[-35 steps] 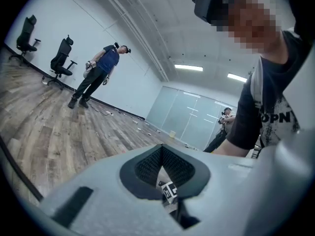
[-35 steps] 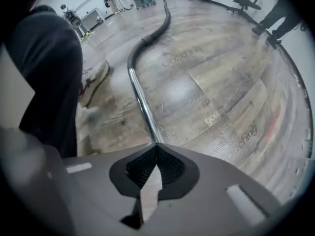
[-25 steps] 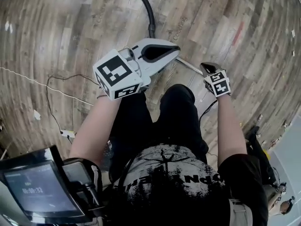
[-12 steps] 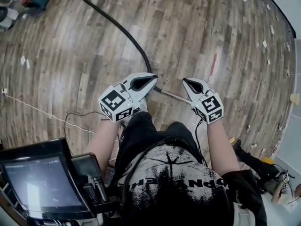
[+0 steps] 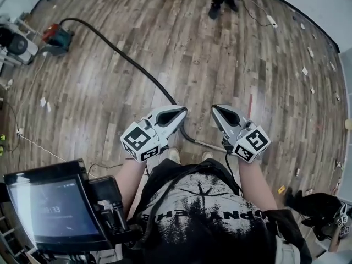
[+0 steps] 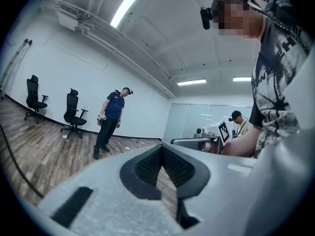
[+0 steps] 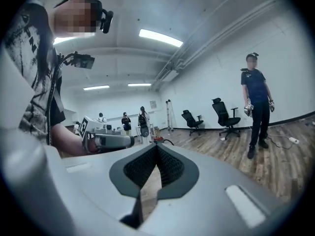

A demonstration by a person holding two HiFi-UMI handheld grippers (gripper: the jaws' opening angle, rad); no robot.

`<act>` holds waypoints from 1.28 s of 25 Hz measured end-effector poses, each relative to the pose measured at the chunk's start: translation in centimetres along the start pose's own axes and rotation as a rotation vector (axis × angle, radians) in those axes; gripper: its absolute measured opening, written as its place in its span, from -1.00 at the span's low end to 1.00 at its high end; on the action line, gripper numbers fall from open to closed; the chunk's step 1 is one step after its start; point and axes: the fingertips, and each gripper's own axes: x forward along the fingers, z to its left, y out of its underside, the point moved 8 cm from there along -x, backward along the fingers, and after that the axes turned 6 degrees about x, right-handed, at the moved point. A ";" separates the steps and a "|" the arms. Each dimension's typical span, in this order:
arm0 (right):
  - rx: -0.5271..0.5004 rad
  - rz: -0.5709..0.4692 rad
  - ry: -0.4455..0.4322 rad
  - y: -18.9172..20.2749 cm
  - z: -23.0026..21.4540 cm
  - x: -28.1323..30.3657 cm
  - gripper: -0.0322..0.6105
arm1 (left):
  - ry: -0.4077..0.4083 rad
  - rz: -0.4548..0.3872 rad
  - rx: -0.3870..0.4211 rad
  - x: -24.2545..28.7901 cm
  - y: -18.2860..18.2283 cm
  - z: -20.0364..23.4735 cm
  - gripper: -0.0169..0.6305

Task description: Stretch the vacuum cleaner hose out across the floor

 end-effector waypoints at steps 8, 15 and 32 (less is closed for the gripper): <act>-0.089 -0.011 -0.223 -3.4 -0.1 -2.8 -0.88 | -0.128 -0.022 0.007 2.8 -1.5 -5.3 -0.94; -0.160 0.032 -0.369 -3.7 -0.5 -4.0 -0.88 | -0.266 -0.076 0.051 3.8 -2.8 -8.2 -0.94; -0.138 0.047 -0.363 -3.9 -2.2 -5.8 -0.89 | -0.284 -0.061 0.086 4.6 -2.2 -9.4 -0.95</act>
